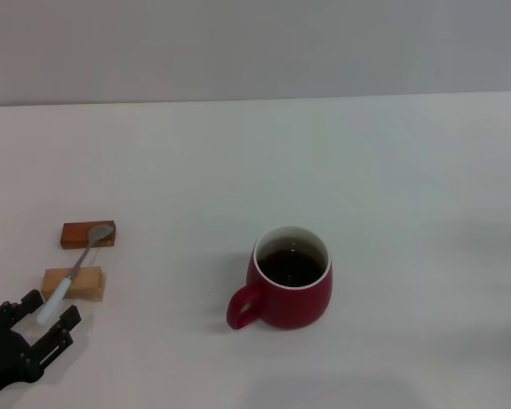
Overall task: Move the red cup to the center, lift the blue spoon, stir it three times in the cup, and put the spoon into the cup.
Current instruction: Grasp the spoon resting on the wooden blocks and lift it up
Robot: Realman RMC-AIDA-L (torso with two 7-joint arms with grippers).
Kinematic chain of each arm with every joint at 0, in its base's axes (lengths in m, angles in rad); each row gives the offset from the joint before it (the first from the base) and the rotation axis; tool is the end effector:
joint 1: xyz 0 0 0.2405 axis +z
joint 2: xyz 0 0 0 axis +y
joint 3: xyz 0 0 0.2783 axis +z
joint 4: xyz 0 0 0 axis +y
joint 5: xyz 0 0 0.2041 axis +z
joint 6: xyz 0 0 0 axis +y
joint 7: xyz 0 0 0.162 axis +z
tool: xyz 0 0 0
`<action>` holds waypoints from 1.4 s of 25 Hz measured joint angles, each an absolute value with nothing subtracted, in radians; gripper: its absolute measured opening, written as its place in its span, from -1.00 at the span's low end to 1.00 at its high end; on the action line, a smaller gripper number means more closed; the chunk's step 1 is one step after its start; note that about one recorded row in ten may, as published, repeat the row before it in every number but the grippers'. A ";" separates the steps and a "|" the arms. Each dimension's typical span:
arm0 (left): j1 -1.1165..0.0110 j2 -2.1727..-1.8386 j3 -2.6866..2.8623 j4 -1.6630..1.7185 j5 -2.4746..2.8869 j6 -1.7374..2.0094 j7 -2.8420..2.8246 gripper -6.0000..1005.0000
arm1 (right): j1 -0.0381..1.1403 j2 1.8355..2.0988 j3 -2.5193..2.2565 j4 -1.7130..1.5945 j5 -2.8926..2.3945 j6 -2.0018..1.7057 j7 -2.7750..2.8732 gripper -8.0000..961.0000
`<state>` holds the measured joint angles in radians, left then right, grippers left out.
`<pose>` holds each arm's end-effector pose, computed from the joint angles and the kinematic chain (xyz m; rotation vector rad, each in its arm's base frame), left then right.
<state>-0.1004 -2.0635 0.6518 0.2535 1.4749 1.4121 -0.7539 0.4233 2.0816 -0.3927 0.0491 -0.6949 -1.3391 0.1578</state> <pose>-0.4001 0.2117 -0.0289 -2.0226 -0.8037 -0.7310 0.3900 0.3238 0.0380 -1.2122 0.5768 0.6559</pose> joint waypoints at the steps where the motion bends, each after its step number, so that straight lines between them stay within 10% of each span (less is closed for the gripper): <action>1: -0.101 -2.064 0.651 0.250 1.473 1.412 -0.750 0.35 | 0.423 2.082 -0.393 0.049 -0.695 -1.339 0.158 -0.99; 35: -0.094 -2.062 0.644 0.235 1.469 1.413 -0.738 -0.15 | 0.416 2.082 -0.398 0.048 -0.695 -1.338 0.159 -0.98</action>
